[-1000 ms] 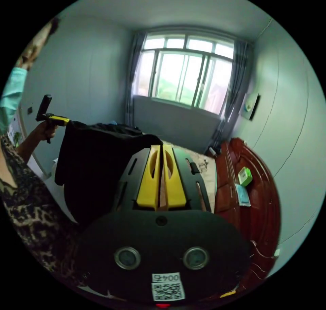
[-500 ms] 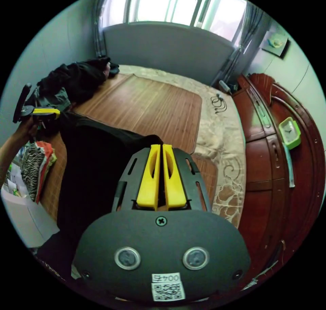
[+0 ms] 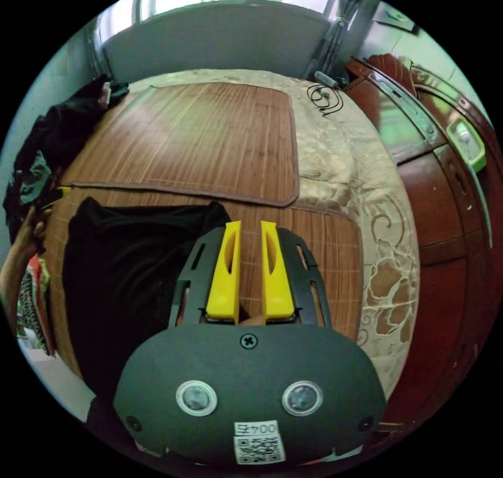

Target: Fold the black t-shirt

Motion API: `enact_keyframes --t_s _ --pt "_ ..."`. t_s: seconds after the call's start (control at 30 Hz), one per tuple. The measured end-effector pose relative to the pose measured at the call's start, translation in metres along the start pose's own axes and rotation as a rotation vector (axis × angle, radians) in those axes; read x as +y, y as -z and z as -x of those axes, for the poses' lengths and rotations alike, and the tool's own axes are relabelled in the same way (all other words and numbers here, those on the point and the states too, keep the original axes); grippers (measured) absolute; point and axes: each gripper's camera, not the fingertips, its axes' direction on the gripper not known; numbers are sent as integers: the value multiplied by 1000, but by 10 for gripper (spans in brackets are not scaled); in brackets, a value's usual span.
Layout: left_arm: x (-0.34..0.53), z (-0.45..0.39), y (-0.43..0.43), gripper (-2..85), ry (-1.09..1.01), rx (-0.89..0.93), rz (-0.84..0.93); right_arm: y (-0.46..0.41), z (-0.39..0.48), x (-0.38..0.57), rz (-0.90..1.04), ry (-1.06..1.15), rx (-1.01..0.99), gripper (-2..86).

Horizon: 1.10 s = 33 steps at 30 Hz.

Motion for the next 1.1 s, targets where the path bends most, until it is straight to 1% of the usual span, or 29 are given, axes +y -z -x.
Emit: enact_keyframes --t_s 0.07,0.17,0.23,0.3,0.4,0.5,0.57,0.63,0.67,0.73,0.8,0.9,0.97,1.03,1.1 --pt "8 16 -2 134 21 21 -19 -16 -11 33 38 10 -79 92" --pt "41 34 -12 122 -2 78 23 -39 -18 84 78 -6 -118 100" --pt "76 43 -19 112 -21 106 58 -57 -23 114 109 -19 -108 101" --pt "134 55 -24 101 -29 144 75 -78 -31 140 140 -38 -97 103" --pt "206 61 -32 92 -91 73 133 -112 -47 168 189 -80 -101 109" --pt "267 71 -41 82 -94 9 170 -139 -51 179 204 -61 -96 119" --pt "295 77 -48 76 -86 -28 187 -162 -54 186 266 -80 -144 132" --pt "316 85 -57 68 -59 -45 205 -181 -59 193 332 -132 -158 119" --pt "328 91 -65 60 -29 -38 219 -193 -60 200 355 -128 -186 86" --pt "344 100 -74 37 21 -49 197 -203 -59 209 340 -85 -203 48" --pt "352 103 -80 23 7 -69 205 -209 -64 214 324 -69 -136 28" --pt "365 100 -90 11 -79 -113 218 -213 -102 217 259 -197 -41 11" --pt "375 99 -94 8 -113 -133 218 -217 -149 225 221 -398 44 3" --pt "389 105 -99 5 -108 -123 205 -220 -178 237 217 -485 65 5" --pt "401 112 -101 4 -74 -91 187 -219 -194 255 212 -519 27 4"
